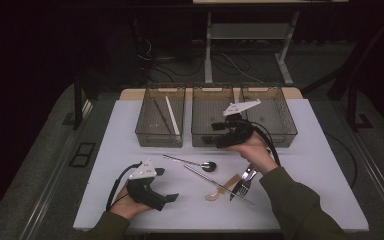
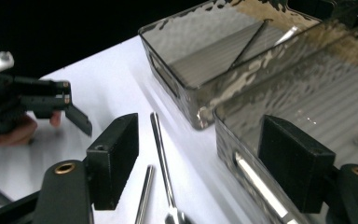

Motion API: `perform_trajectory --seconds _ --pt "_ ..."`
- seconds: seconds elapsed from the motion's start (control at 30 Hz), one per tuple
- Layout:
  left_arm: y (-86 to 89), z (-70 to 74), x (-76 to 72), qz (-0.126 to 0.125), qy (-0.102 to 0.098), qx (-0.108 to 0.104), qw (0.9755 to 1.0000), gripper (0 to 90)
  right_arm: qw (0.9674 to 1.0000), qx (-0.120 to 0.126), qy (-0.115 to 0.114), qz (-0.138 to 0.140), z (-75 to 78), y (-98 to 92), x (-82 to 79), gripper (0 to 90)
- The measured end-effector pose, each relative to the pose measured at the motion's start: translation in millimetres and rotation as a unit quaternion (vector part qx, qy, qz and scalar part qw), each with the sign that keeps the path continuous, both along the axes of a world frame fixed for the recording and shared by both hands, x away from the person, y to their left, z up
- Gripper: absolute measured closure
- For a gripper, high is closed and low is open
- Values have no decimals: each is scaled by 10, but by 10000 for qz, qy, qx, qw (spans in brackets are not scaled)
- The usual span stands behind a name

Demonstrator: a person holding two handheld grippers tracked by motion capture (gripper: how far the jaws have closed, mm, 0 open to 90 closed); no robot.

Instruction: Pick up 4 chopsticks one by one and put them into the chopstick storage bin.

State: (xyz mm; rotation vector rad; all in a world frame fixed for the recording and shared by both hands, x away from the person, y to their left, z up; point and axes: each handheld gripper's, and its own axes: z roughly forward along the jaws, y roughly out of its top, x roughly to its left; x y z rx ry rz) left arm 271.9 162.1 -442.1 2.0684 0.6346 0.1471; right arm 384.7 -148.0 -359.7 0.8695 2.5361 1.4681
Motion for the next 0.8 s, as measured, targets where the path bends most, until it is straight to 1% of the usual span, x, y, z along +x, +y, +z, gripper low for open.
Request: perform_trajectory --seconds 0.03,0.07,0.13,0.17,0.2,0.23,0.27,0.33,0.4,0.43,0.47,0.5,0.6,0.73,0.8 --pt "0 0 1 5 -4 -15 10000 0 10000 0 0 0 0 0 0 283" --pt "1 -1 3 7 -8 -9 10000 0 10000 23 -2 -50 -17 -66 -53 267" --pt "1 -2 6 13 -3 -4 10000 0 10000 34 -10 -51 -24 -95 -78 263" --pt "0 -1 6 15 -13 -4 10000 0 10000 50 -4 -26 -30 -122 -102 257" --pt "-1 -1 5 13 -19 -9 10000 0 10000 84 5 1 -33 -171 -162 256" --pt "0 -2 7 10 -24 -8 10000 0 10000 84 5 1 -33 -171 -162 256" --pt "1 -3 8 16 -21 -2 10000 0 10000 77 -8 28 -37 -218 -227 256" --pt "5 -4 8 35 -26 -4 10000 0 10000 48 -12 56 -51 -267 -289 255" --pt "13 -4 8 58 -24 -12 10000 0 10000 52 12 69 -62 -294 -320 256" --pt "19 -4 11 80 -24 -26 10000 0 9999 48 27 93 -90 -353 -374 256" --pt "19 -4 11 80 -24 -26 10000 0 9999 48 27 93 -90 -353 -374 256" --pt "15 -4 15 92 -27 -34 9999 0 9999 70 50 80 -127 -419 -430 256" --pt "4 -7 16 81 -33 -23 10000 0 9999 44 129 73 -172 -512 -478 257" --pt "-2 -4 18 62 -52 4 10000 0 9999 69 113 37 -186 -615 -553 257" --pt "-1 -4 21 55 -60 7 10000 0 9998 90 155 31 -200 -654 -591 257"
